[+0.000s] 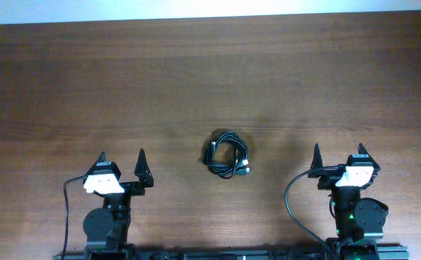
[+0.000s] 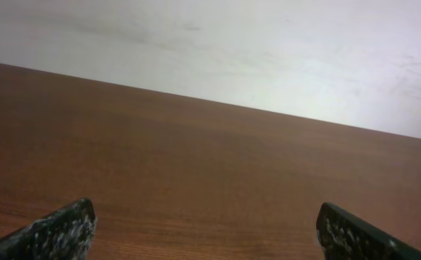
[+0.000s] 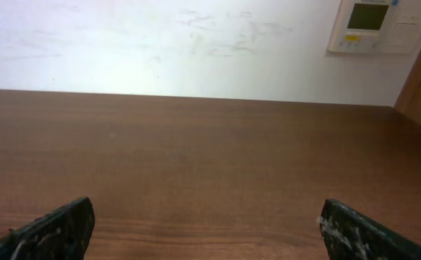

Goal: Untangle cables

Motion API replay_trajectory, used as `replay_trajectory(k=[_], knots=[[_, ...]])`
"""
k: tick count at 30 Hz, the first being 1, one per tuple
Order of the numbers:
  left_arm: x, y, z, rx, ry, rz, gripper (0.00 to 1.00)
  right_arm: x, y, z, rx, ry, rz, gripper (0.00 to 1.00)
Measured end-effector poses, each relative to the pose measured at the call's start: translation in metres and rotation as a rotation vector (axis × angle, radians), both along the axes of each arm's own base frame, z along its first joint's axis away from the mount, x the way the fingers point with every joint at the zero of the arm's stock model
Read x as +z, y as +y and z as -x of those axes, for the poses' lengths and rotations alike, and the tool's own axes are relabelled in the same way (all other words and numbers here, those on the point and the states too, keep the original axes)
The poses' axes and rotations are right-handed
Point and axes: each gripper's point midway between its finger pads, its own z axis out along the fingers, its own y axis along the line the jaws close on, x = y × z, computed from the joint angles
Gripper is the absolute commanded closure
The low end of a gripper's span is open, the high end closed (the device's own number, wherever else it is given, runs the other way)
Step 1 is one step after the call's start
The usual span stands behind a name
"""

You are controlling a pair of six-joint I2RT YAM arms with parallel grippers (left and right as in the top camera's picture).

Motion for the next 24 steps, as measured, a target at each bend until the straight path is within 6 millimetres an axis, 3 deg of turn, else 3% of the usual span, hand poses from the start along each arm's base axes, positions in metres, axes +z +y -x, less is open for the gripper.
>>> replay_trajectory(k=[11, 19, 24], knots=[[0.006, -0.014, 0.001, -0.080, -0.013, 0.006, 0.02, 0.000, 0.000, 0.000, 0.000, 0.000, 0.000, 0.01], [0.073, -0.015, 0.013, -0.090, -0.117, 0.003, 0.02, 0.000, 0.000, 0.000, 0.000, 0.000, -0.001, 0.01], [0.083, -0.015, 0.014, -0.090, -0.130, 0.002, 0.02, 0.000, 0.000, 0.000, 0.000, 0.000, 0.000, 0.01]])
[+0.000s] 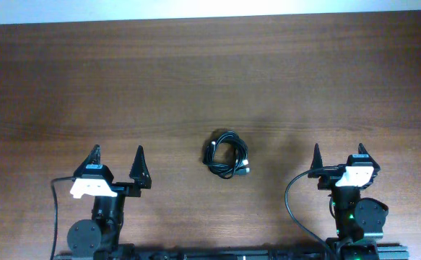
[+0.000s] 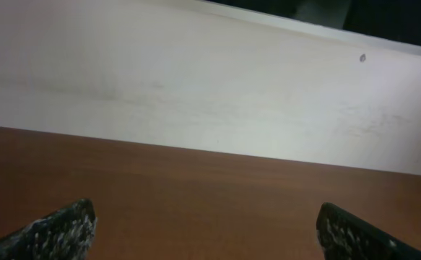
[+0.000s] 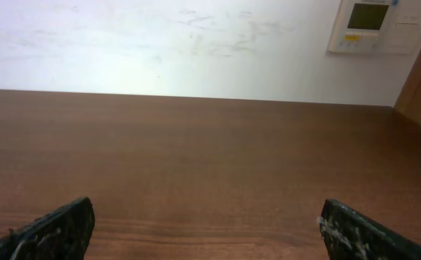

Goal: Untangle cables

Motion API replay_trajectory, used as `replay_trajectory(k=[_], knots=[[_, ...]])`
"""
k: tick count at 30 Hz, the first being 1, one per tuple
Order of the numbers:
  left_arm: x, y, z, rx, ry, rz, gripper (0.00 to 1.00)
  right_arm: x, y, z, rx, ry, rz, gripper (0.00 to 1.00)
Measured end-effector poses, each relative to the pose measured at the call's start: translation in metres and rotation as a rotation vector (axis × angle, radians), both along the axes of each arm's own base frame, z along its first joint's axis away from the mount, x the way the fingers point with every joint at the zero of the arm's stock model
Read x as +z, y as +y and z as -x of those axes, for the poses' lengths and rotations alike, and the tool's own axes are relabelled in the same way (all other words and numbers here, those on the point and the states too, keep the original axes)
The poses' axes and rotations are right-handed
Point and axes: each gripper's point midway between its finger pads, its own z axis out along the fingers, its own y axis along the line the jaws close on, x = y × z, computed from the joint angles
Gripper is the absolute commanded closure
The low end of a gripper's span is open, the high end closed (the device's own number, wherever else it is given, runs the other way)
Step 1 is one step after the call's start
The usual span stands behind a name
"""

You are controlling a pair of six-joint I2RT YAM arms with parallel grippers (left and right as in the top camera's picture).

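Note:
A small coiled bundle of black cables point(image 1: 226, 154) with a silver plug end lies on the brown table point(image 1: 210, 79), near the middle and toward the front. My left gripper point(image 1: 116, 160) is open at the front left, well left of the bundle, nothing between its fingers point(image 2: 58, 231). At the front right my right gripper point(image 1: 338, 159) is open too, well right of the bundle, its fingers point(image 3: 354, 227) empty. Neither wrist view shows the cables.
A white wall point(image 3: 159, 43) runs behind the table's far edge, with a wall-mounted control panel point(image 3: 372, 25) at the right. A wooden door or panel edge stands at the far right.
My left arm has shifted slightly left and forward, and its wrist camera now tilts higher, showing more wall. The right arm and the cable bundle have not moved.

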Motion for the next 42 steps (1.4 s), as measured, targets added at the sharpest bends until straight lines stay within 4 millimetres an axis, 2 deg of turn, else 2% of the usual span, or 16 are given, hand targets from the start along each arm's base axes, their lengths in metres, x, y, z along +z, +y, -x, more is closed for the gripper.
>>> replay_trajectory(k=[12, 19, 25, 33, 35, 37, 38, 39, 42], knots=[[-0.004, 0.000, 0.000, 0.000, 0.026, 0.000, 0.02, 0.000, 0.000, 0.000, 0.000, 0.000, 0.000, 0.01], [0.006, 0.000, -0.004, 0.000, 0.068, -0.001, 0.01, 0.000, 0.000, 0.000, 0.000, 0.000, 0.000, 0.01], [0.002, 0.000, -0.017, -0.003, 0.236, -0.030, 0.02, 0.000, 0.000, 0.000, 0.000, 0.000, 0.000, 0.01], [0.033, -0.003, -0.030, -0.047, 0.528, -0.132, 0.02, 0.000, 0.000, 0.000, 0.000, 0.000, 0.000, 0.01], [0.047, -0.013, -0.037, -0.104, 0.546, -0.126, 0.02, 0.000, 0.000, 0.000, 0.000, 0.000, 0.000, 0.01], [0.054, -0.031, -0.043, -0.215, 0.552, -0.101, 0.01, 0.000, 0.000, 0.000, 0.001, 0.000, 0.000, 0.01], [0.056, -0.042, -0.046, -0.279, 0.550, -0.086, 0.01, 0.000, 0.000, 0.000, 0.000, 0.000, 0.000, 0.01], [0.054, -0.063, -0.046, -0.407, 0.562, -0.051, 0.02, 0.000, 0.000, 0.000, 0.000, 0.000, 0.000, 0.01], [0.052, -0.087, -0.047, -0.571, 0.574, 0.001, 0.01, 0.000, 0.000, 0.000, 0.001, 0.000, 0.000, 0.02]])
